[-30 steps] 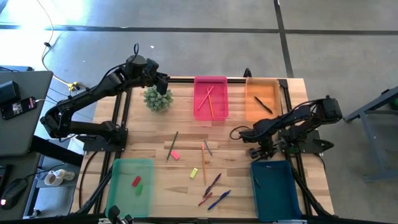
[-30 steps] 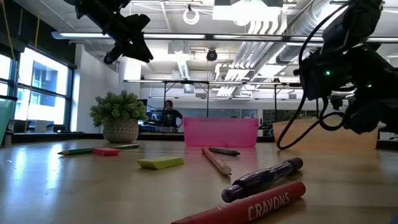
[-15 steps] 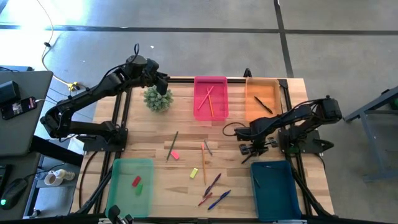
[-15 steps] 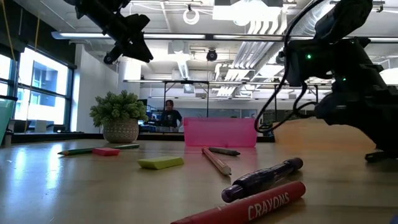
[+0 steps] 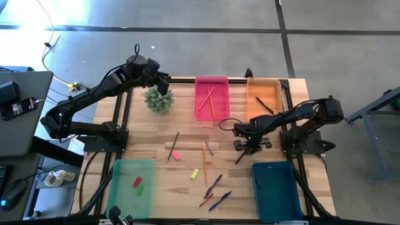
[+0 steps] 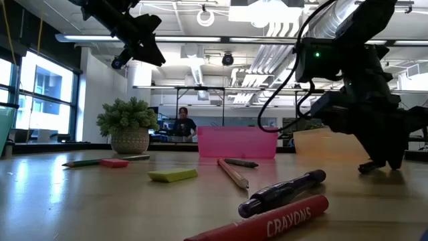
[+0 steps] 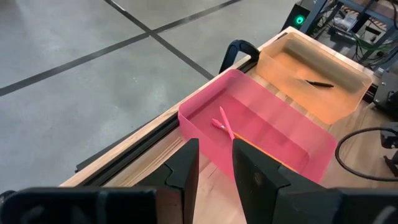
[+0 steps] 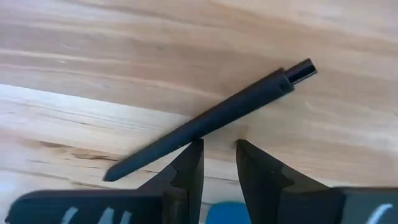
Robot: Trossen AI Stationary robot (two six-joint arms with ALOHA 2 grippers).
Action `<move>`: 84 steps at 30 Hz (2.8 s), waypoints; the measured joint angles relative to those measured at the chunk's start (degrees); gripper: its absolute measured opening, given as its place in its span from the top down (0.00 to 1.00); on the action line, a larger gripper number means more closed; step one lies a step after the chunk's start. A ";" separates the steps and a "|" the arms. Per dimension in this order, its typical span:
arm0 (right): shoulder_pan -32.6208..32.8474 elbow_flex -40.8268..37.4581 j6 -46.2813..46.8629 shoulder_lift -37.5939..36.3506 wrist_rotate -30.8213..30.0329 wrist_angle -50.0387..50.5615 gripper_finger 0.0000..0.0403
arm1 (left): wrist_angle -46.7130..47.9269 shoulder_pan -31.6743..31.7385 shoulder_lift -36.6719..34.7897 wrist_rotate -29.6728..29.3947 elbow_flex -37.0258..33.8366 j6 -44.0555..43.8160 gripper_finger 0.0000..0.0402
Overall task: Sort crayons/erasers/pens/pencils in bins
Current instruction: Put the black pen into the orange bin
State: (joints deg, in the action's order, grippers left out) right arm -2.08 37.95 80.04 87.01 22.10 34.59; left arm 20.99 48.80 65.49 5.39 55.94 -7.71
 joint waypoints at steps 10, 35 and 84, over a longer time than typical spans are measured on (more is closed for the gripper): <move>-0.25 0.00 -0.61 -5.91 -2.59 -0.53 0.78 | 0.09 0.00 0.00 -0.39 0.00 2.38 0.79; -5.98 6.57 -61.92 -16.22 -13.63 -0.18 0.78 | 12.92 -4.58 0.00 2.75 0.00 -8.29 0.79; 6.72 8.11 -126.63 6.81 -25.09 3.77 0.63 | 22.37 -49.40 0.00 -13.22 0.00 -44.70 0.79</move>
State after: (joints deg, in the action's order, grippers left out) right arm 4.64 46.07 -46.59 93.83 -2.99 38.36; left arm 43.36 -0.60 65.49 -7.84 55.94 -52.41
